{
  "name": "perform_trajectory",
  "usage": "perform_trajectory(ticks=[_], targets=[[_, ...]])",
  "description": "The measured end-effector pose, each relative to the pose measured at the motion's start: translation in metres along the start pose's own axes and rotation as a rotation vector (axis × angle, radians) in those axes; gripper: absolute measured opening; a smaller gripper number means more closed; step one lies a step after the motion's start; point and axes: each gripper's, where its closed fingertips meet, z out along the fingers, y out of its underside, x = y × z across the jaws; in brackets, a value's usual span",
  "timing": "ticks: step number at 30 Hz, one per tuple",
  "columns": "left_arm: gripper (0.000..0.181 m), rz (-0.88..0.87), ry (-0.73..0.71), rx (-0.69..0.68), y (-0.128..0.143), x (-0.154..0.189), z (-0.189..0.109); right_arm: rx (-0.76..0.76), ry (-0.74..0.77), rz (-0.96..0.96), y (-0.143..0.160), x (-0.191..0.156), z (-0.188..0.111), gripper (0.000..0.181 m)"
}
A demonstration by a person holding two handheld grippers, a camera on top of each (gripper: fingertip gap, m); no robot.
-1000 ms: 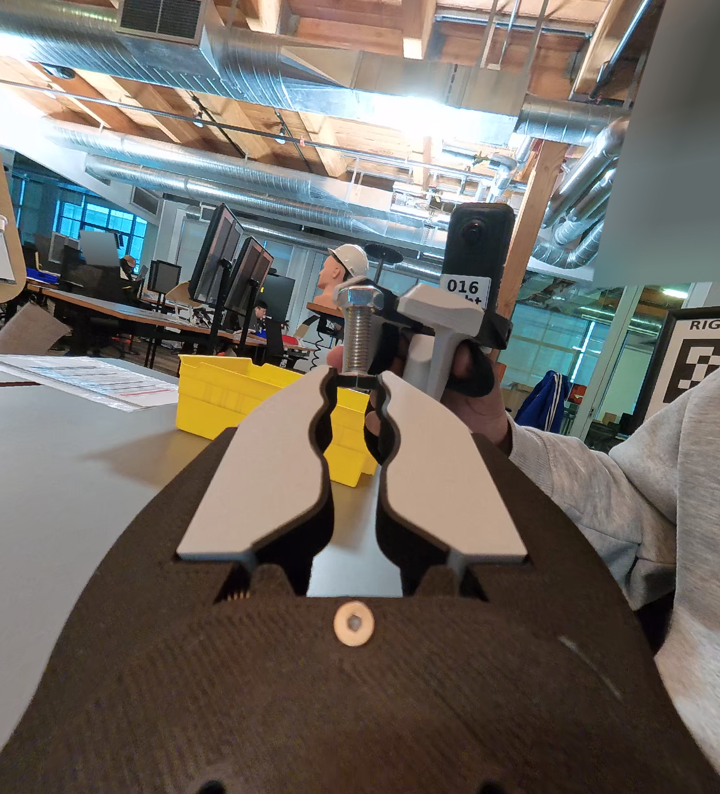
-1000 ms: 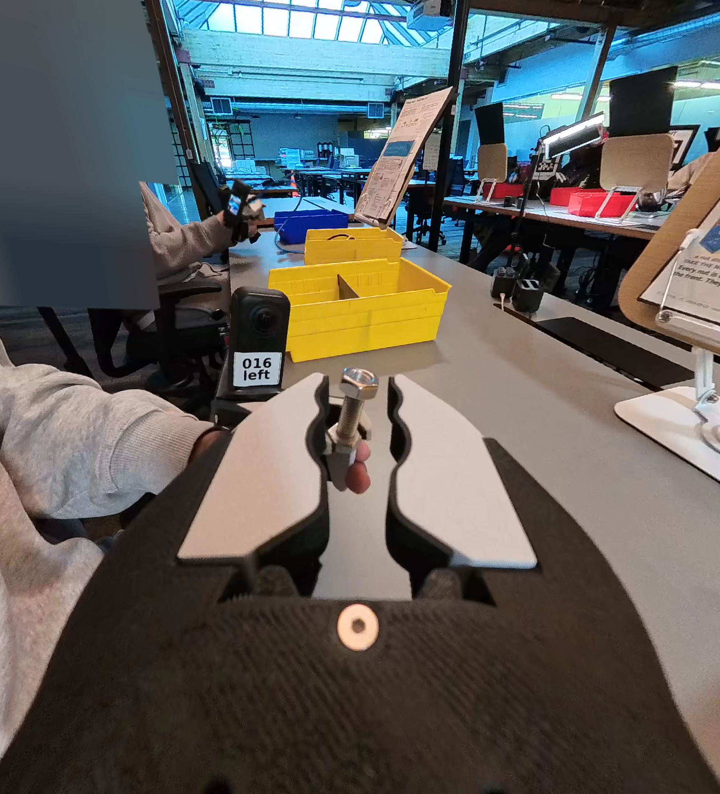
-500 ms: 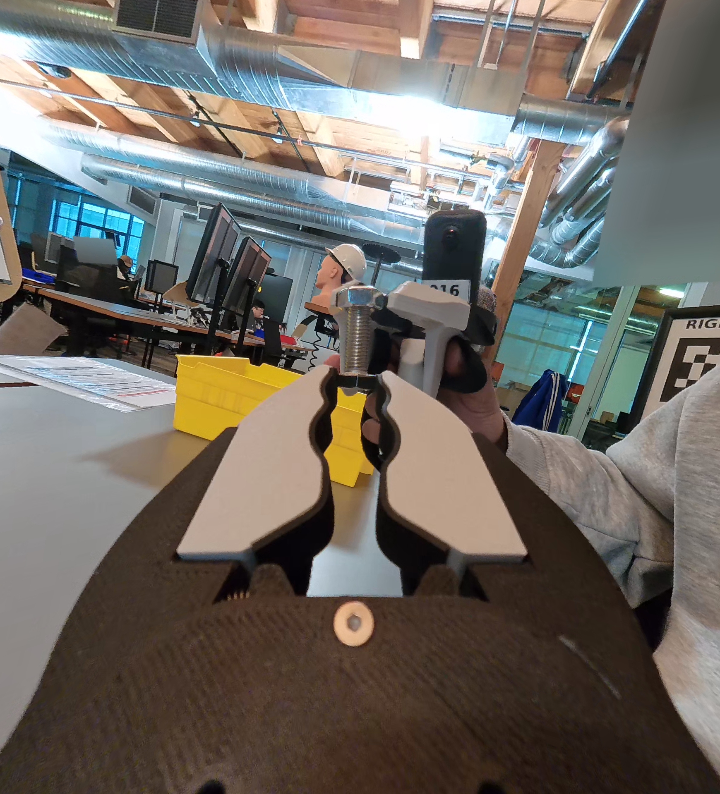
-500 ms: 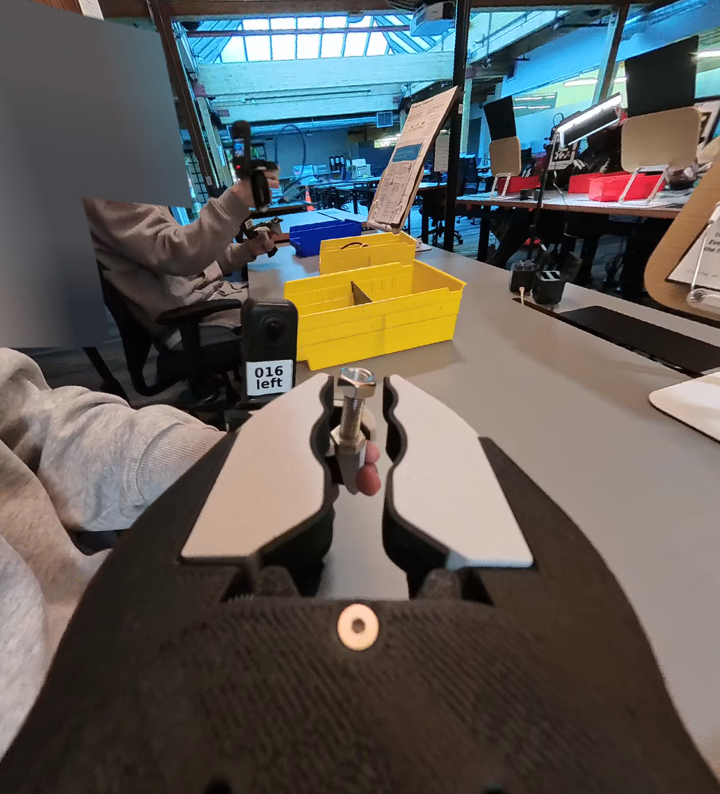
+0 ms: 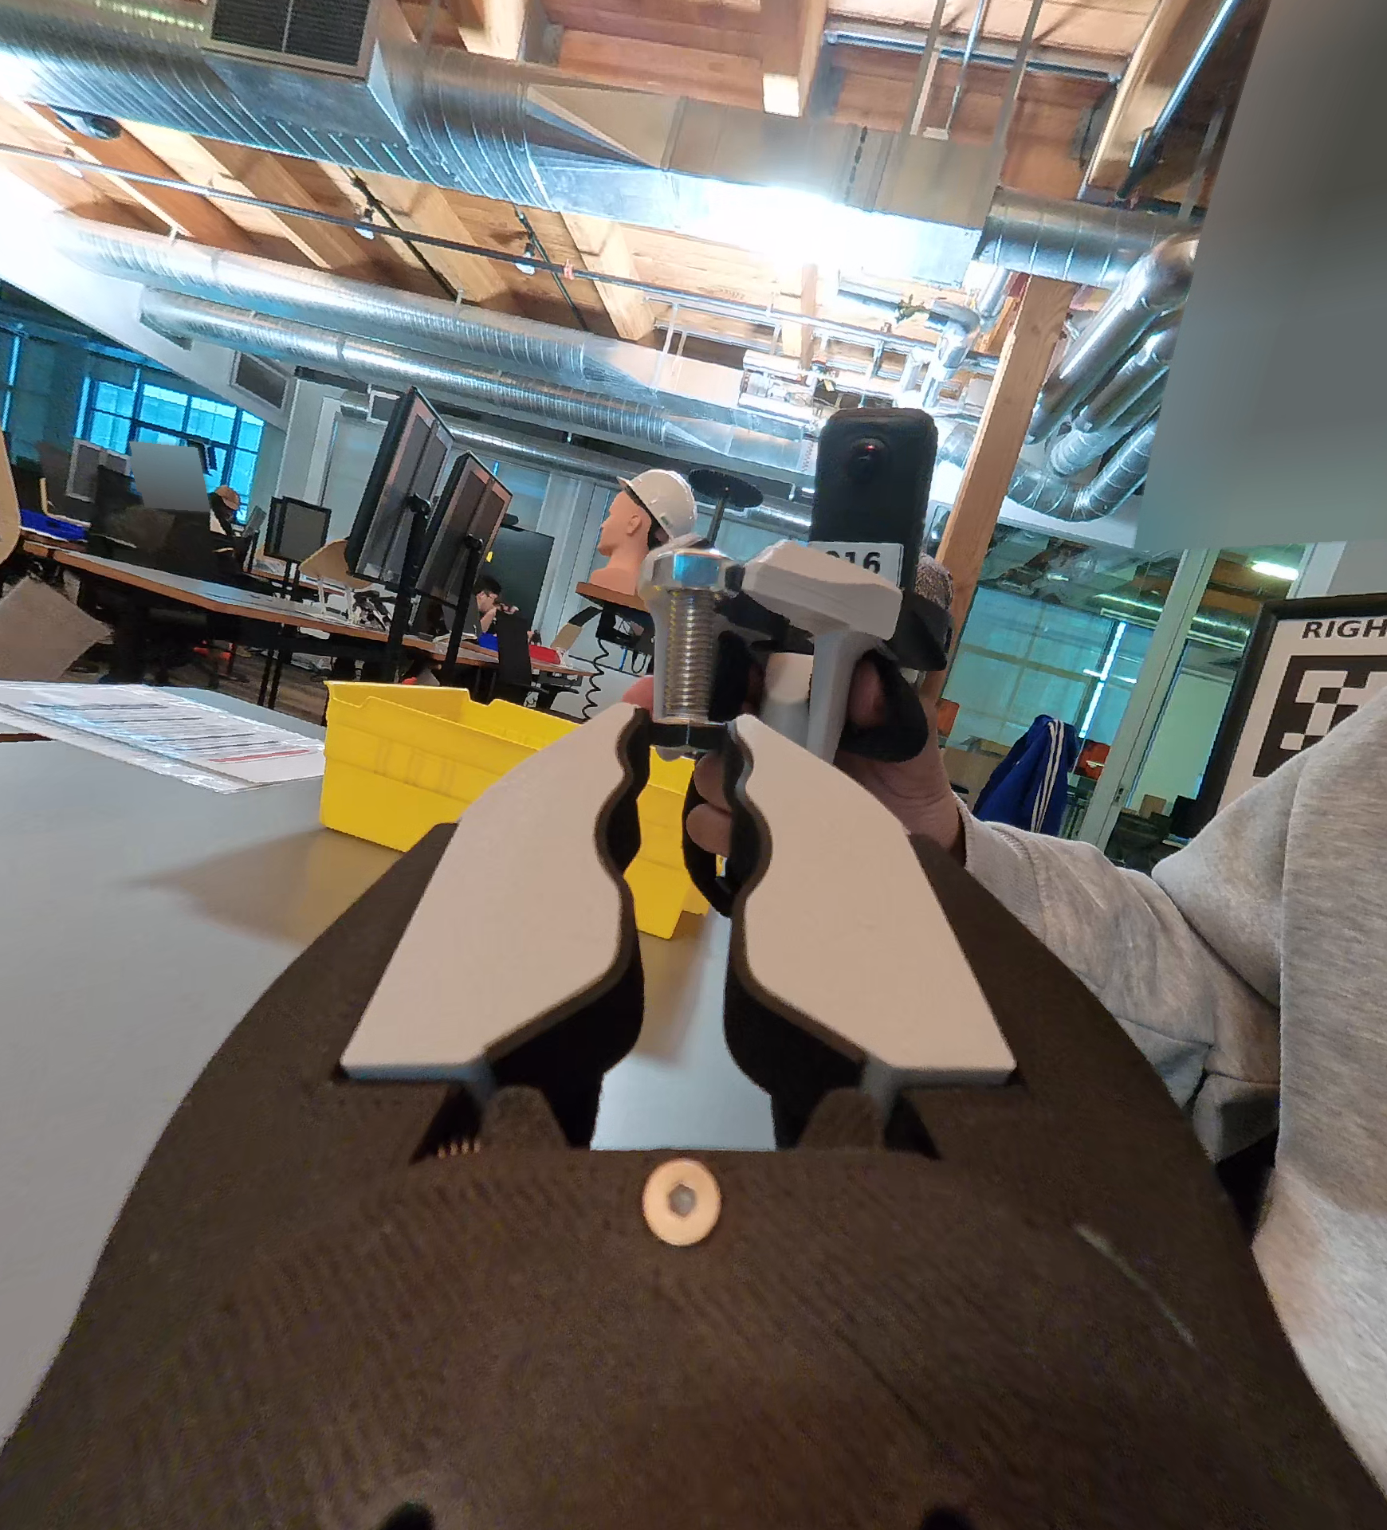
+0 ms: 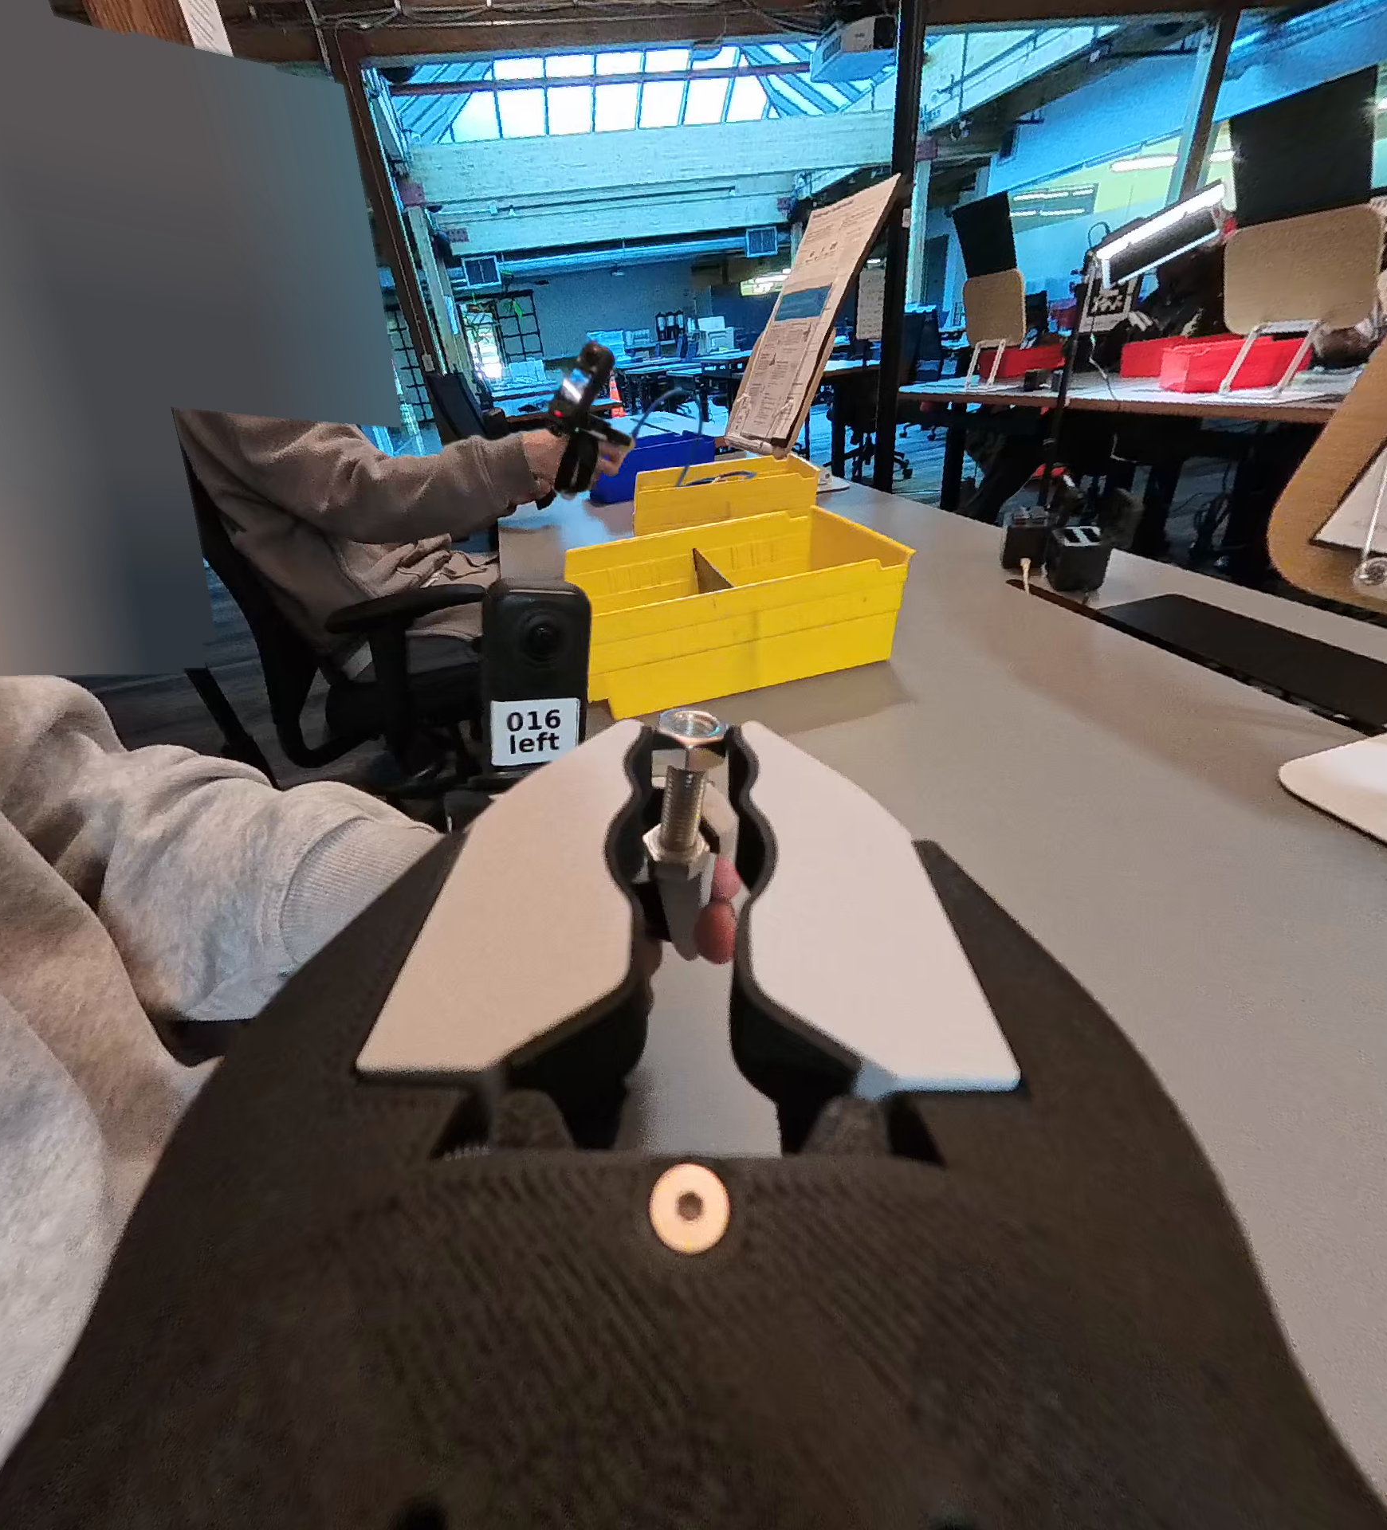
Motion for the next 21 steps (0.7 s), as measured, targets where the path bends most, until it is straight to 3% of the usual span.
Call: perform_trajectory(ticks=[21], targets=[[0.018, -0.010, 0.005, 0.003, -0.0005, 0.0002, 0.0000, -0.004, 0.039, -0.138, -0.0003, -0.0012, 0.0006, 0.017]])
